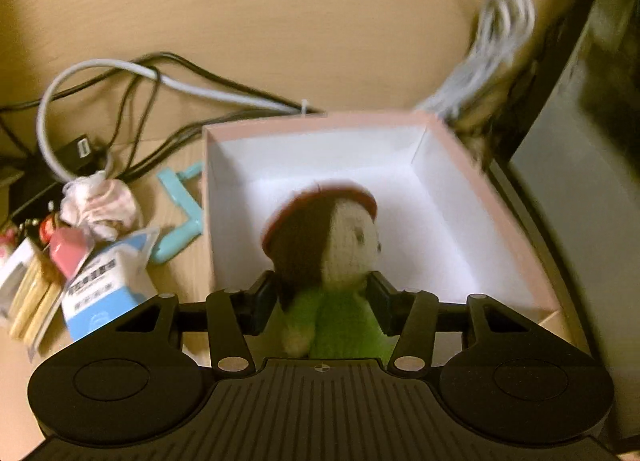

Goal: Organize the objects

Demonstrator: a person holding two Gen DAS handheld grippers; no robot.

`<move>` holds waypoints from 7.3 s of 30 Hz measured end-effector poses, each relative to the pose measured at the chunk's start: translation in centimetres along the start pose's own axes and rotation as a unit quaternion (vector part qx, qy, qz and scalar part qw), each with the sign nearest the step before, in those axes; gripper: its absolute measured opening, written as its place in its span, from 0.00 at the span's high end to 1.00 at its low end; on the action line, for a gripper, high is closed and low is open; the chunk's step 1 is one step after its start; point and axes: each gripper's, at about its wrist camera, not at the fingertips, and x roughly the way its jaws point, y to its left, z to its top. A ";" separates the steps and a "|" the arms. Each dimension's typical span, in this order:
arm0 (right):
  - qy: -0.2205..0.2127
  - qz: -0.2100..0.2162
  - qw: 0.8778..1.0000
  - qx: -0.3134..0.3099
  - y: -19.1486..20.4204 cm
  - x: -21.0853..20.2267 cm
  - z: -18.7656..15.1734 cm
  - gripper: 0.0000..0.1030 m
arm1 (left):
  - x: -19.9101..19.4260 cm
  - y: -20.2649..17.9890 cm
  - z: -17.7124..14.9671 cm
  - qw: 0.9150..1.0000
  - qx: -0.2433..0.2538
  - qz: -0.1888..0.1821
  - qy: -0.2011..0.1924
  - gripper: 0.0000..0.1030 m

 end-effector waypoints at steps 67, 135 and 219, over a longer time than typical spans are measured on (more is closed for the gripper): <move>0.147 0.042 0.986 -0.072 24.0 27.9 9.9 0.51 | -10.1 30.9 -9.5 0.968 -0.216 -0.081 -0.096 0.62; 0.095 -0.112 0.985 0.088 2.2 5.4 -7.5 0.00 | -12.8 12.7 -13.9 0.991 -0.017 -0.126 -0.043 0.66; 0.063 0.005 0.998 0.004 4.8 9.5 -5.6 0.00 | -11.0 13.0 -17.3 0.989 -0.140 0.052 0.006 0.21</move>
